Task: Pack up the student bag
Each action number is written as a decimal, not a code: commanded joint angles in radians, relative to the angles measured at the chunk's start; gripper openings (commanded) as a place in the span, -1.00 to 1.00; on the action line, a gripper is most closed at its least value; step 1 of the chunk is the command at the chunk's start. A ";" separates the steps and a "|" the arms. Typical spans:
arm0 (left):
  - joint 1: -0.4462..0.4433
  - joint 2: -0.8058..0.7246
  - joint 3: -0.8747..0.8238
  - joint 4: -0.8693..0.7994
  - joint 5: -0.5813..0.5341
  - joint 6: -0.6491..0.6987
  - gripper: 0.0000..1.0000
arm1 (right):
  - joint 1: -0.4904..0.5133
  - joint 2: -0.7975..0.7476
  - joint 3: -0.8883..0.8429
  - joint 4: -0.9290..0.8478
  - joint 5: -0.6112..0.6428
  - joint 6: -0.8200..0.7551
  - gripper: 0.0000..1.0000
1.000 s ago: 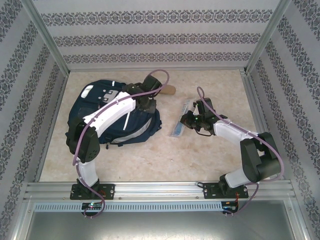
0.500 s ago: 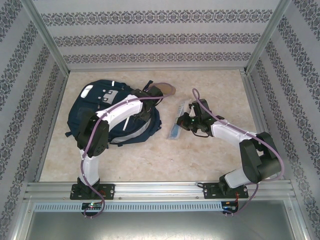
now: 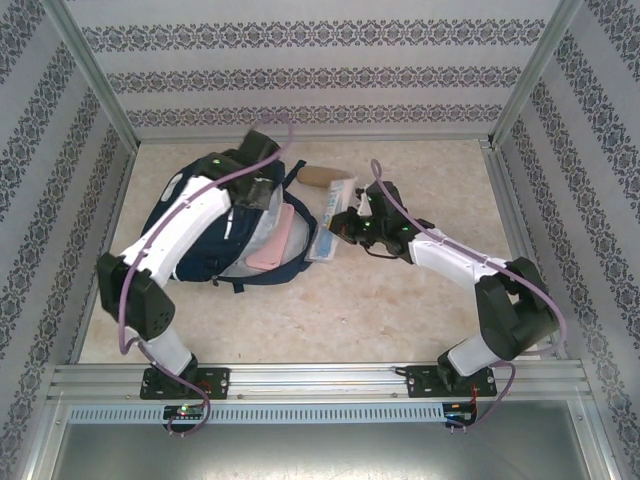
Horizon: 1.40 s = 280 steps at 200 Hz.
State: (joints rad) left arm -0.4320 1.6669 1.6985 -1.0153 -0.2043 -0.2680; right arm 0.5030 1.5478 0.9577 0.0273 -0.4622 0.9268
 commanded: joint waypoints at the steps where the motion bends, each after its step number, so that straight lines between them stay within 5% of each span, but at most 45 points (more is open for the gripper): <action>1: 0.056 -0.079 0.042 0.071 0.204 0.017 -1.00 | 0.041 0.073 0.082 0.106 -0.041 0.052 -0.96; 48: 0.152 -0.127 0.015 0.113 0.388 -0.020 -1.00 | 0.157 0.315 0.292 0.230 -0.054 0.144 -0.91; 102: 0.156 -0.131 -0.010 0.152 0.451 -0.060 -1.00 | 0.263 0.638 0.681 0.160 -0.045 0.193 -0.79; 121: 0.157 -0.134 -0.010 0.147 0.447 -0.058 -1.00 | 0.279 0.696 0.792 0.063 -0.049 0.160 -0.38; 147: 0.162 -0.142 -0.016 0.136 0.422 -0.045 -1.00 | 0.280 0.650 0.776 -0.062 0.005 0.079 -0.01; 199: 0.190 -0.149 -0.047 0.143 0.425 -0.042 -1.00 | 0.247 0.457 0.607 -0.205 0.101 -0.029 0.31; 247: 0.207 -0.153 -0.081 0.157 0.440 -0.049 -1.00 | 0.194 0.331 0.450 -0.232 0.112 -0.085 0.26; 280: 0.211 -0.164 -0.094 0.161 0.449 -0.054 -1.00 | 0.105 0.310 0.400 -0.235 0.160 -0.146 -0.03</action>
State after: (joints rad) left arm -0.2398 1.5639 1.6093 -0.9321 0.2195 -0.3038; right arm 0.6678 1.8858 1.3903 -0.1806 -0.3614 0.8551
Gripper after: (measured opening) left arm 0.063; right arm 0.525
